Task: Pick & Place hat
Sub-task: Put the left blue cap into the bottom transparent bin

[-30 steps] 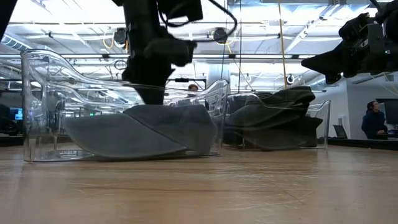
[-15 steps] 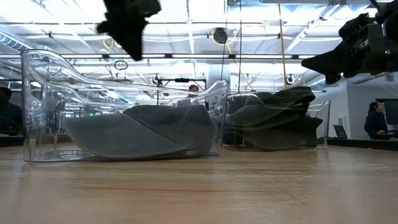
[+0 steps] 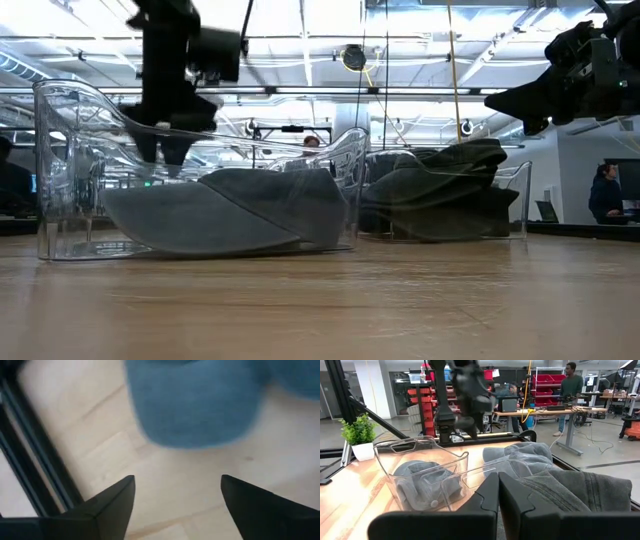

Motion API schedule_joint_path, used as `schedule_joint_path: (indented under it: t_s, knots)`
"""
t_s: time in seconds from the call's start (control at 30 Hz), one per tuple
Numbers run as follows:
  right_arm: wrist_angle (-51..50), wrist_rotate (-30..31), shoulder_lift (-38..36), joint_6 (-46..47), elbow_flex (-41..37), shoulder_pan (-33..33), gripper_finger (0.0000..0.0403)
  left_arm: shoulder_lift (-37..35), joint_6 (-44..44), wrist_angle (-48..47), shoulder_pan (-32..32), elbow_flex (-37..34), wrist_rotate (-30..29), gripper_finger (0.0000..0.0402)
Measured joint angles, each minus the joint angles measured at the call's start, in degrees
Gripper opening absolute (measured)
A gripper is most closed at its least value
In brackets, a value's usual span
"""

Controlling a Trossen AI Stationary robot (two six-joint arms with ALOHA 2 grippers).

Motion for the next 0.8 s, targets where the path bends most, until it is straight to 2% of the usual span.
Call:
schedule_joint_path:
  t_s: [0.17,0.27,0.43,0.53,0.8]
  knots:
    - [0.0,0.0,0.0,-0.01,0.0,0.0,0.0,-0.01,1.18,6.72,7.92,-3.88,2.91,0.0327]
    - [0.0,0.01,0.0,0.01,0.02,0.0,0.0,-0.04,2.77,12.84,11.53,-3.79,5.41,0.0322]
    - [0.0,0.02,0.01,0.01,0.02,0.0,0.0,-0.09,3.3,27.56,16.39,-3.05,13.91,0.0313]
    - [0.0,0.0,-0.01,0.01,0.02,0.0,0.0,0.09,2.74,34.08,18.07,-3.01,14.52,0.0313]
    - [0.0,0.0,0.0,-0.01,0.01,0.0,0.0,4.93,2.31,32.79,22.56,-3.02,14.66,0.0312]
